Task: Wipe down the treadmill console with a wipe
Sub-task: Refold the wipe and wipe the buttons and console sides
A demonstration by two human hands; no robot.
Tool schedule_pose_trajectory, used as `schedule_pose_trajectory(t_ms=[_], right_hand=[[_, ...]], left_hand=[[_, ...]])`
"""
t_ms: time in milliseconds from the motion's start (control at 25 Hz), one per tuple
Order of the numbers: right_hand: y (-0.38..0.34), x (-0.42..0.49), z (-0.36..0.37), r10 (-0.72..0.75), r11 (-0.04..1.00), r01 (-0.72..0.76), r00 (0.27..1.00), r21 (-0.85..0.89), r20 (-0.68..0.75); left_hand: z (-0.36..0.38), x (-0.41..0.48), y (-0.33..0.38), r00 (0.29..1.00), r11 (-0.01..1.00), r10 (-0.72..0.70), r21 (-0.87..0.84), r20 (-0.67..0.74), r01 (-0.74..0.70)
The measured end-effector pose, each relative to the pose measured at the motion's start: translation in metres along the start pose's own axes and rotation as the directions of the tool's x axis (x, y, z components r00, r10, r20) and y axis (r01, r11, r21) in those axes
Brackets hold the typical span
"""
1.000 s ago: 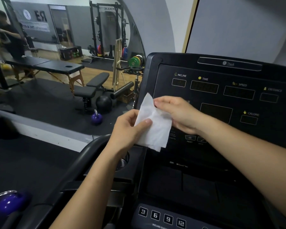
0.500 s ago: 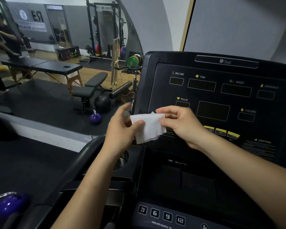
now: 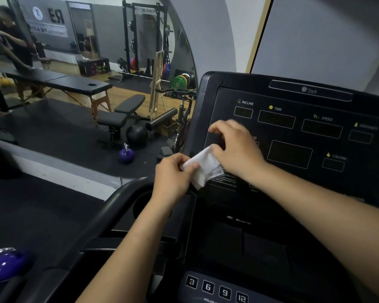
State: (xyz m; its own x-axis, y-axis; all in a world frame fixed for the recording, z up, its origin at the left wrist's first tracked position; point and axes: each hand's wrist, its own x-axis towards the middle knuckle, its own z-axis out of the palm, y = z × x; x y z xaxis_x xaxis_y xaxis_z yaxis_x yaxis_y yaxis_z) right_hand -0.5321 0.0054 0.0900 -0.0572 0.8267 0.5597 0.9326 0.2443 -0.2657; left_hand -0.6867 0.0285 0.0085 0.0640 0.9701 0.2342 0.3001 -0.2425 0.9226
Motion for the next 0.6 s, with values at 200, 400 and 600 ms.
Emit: schedule_pose_trajectory(t_ms=[200,400,600], right_hand=[[0.005,-0.054,0.046,-0.472,0.725,0.566,0.823,-0.393,0.315],[0.027,0.031,0.022,-0.294,0.692,0.380,0.925,-0.613,0.242],[0.021,0.088,0.002,-0.092,0.685,0.102,0.994,-0.722,0.053]], left_hand=[[0.012,0.005,-0.022,0.986,0.987,-0.133,-0.102,-0.102,0.123],[0.011,0.007,-0.034,0.978,0.984,-0.143,-0.129,-0.151,0.124],[0.009,0.006,-0.033,0.988,0.993,-0.088,-0.085,-0.129,0.077]])
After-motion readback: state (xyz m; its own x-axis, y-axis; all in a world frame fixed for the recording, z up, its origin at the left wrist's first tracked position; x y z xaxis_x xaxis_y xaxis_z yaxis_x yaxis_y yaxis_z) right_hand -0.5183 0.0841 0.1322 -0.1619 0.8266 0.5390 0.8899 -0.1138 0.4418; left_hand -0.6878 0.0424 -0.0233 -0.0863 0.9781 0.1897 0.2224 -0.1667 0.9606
